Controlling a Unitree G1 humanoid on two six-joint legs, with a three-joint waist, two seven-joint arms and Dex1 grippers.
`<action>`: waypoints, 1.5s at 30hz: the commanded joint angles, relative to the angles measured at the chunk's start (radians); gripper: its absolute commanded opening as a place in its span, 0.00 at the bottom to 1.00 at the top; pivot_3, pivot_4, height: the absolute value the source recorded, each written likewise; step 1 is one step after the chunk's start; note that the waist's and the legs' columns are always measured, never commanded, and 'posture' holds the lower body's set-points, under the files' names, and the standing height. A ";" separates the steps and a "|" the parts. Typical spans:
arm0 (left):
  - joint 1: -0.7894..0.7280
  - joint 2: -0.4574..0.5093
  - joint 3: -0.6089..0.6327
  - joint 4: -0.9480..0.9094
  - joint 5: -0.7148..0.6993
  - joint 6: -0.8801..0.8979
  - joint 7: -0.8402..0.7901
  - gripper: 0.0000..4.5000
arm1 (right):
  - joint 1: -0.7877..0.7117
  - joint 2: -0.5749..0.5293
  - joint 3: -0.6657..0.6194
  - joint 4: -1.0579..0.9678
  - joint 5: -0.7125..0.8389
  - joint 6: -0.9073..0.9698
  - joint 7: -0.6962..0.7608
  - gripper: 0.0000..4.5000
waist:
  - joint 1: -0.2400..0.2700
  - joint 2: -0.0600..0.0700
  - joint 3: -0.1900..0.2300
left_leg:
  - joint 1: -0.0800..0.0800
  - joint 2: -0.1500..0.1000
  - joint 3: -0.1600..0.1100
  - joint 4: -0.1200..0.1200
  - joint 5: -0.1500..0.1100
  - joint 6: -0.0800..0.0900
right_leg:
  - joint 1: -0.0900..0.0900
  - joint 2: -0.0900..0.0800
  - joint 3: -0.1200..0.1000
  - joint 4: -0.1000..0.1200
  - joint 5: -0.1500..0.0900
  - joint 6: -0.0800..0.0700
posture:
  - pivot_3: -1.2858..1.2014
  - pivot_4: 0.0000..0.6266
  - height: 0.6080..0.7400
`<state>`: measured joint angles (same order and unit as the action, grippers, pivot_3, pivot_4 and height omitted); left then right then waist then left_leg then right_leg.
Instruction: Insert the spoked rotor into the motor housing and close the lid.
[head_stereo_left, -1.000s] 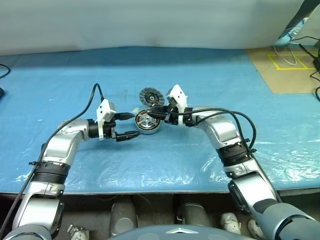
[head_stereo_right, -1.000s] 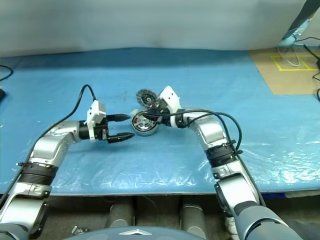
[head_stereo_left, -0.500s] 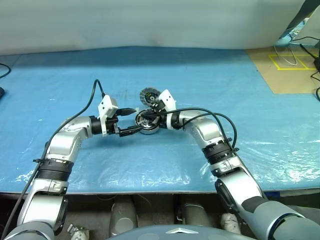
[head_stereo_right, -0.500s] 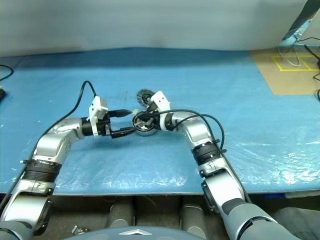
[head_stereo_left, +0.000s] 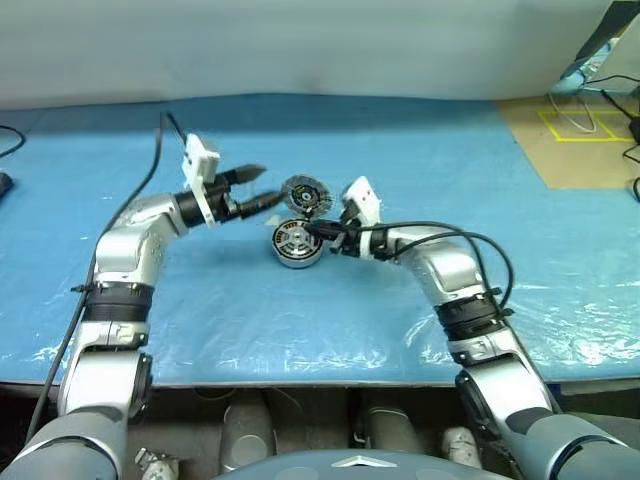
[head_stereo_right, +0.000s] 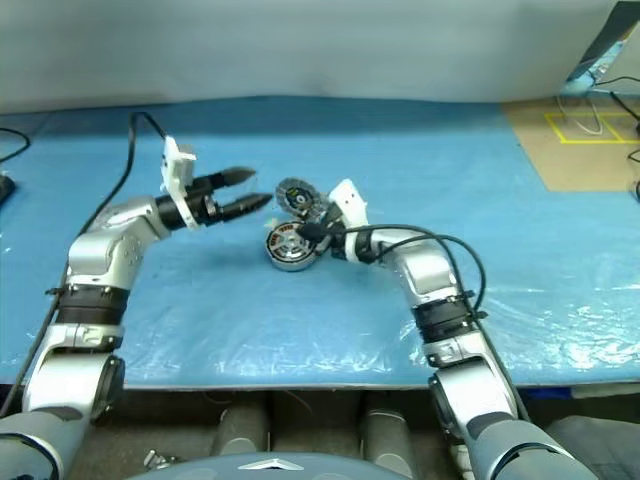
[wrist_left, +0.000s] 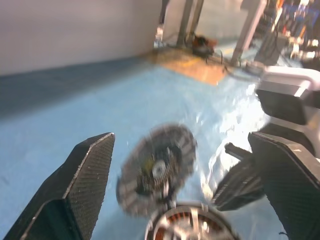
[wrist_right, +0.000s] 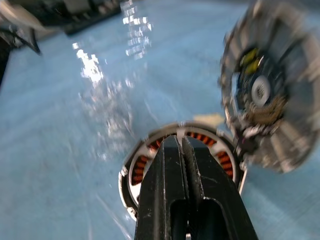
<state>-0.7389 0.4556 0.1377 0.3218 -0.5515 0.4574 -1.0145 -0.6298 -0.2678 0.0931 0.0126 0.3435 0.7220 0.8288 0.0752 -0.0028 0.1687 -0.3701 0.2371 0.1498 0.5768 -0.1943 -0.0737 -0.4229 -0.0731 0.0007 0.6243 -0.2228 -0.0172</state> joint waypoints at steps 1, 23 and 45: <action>-0.103 0.006 0.045 0.104 -0.020 0.000 -0.009 1.00 | 0.044 -0.080 -0.110 -0.196 0.125 0.115 0.005 0.02 | 0.005 0.000 0.000 | 0.000 0.000 0.000 0.000 0.000 0.000 | 0.000 0.000 0.000 0.000 0.000 0.000 | 0.52 0.24 1.00; -0.545 -0.231 -0.097 0.962 0.420 -0.514 -0.137 0.28 | 0.297 -0.215 -0.175 -0.445 0.183 0.208 -0.202 0.00 | 0.026 -0.002 0.001 | -0.001 -0.004 -0.002 -0.002 0.000 0.000 | 0.000 -0.002 0.001 -0.003 0.003 0.005 | 0.52 0.24 1.00; -0.473 -0.112 -0.244 0.817 0.471 -0.613 -0.600 0.28 | 0.267 -0.289 -0.098 -0.430 0.160 0.166 -0.200 0.00 | 0.025 -0.002 0.001 | 0.002 -0.005 -0.002 -0.004 0.000 0.000 | 0.003 -0.003 0.001 -0.005 0.003 0.005 | 0.52 0.24 1.00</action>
<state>-1.2090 0.3272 -0.0863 1.1877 -0.0522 -0.1531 -1.5928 -0.3452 -0.5466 0.0039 -0.3969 0.4930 0.9053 0.6191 0.0999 -0.0047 0.1699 -0.3684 0.2324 0.1478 0.5719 -0.1943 -0.0738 -0.4199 -0.0764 0.0011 0.6189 -0.2198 -0.0121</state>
